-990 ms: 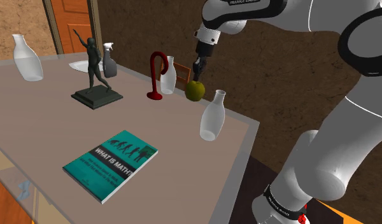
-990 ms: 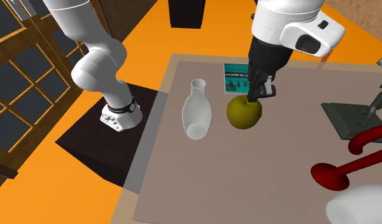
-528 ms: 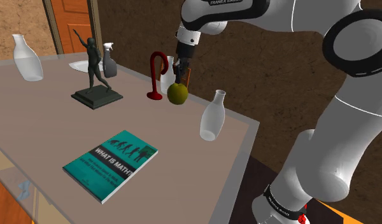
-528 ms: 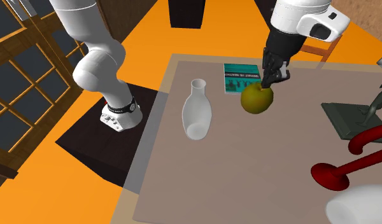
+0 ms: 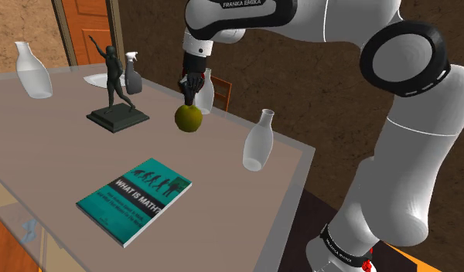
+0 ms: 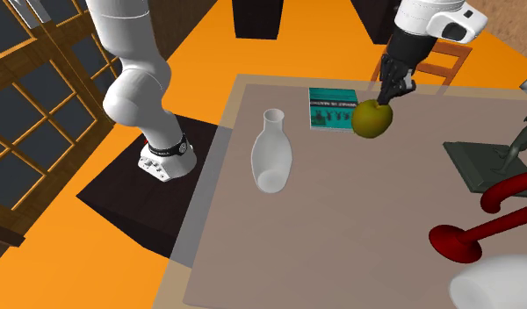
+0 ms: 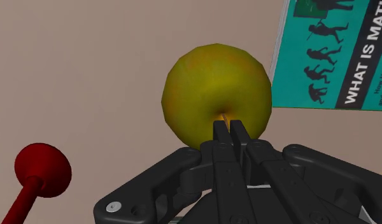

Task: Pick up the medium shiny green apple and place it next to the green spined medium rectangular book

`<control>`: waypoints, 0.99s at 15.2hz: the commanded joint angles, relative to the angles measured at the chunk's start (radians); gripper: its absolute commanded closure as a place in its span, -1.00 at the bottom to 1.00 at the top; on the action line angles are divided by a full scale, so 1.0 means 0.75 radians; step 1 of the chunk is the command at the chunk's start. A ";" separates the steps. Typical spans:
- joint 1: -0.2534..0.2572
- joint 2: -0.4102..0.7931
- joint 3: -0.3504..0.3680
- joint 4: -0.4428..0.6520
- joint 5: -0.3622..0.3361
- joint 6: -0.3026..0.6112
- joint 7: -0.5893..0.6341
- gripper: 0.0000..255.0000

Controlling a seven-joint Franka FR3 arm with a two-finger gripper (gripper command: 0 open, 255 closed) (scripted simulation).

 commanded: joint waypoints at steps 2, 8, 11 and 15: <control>0.038 0.097 0.029 0.105 0.003 -0.001 0.070 1.00; 0.109 0.337 0.073 0.420 0.003 -0.065 0.200 1.00; 0.142 0.490 0.090 0.640 0.001 -0.127 0.262 1.00; 0.161 0.586 0.098 0.749 0.000 -0.138 0.294 1.00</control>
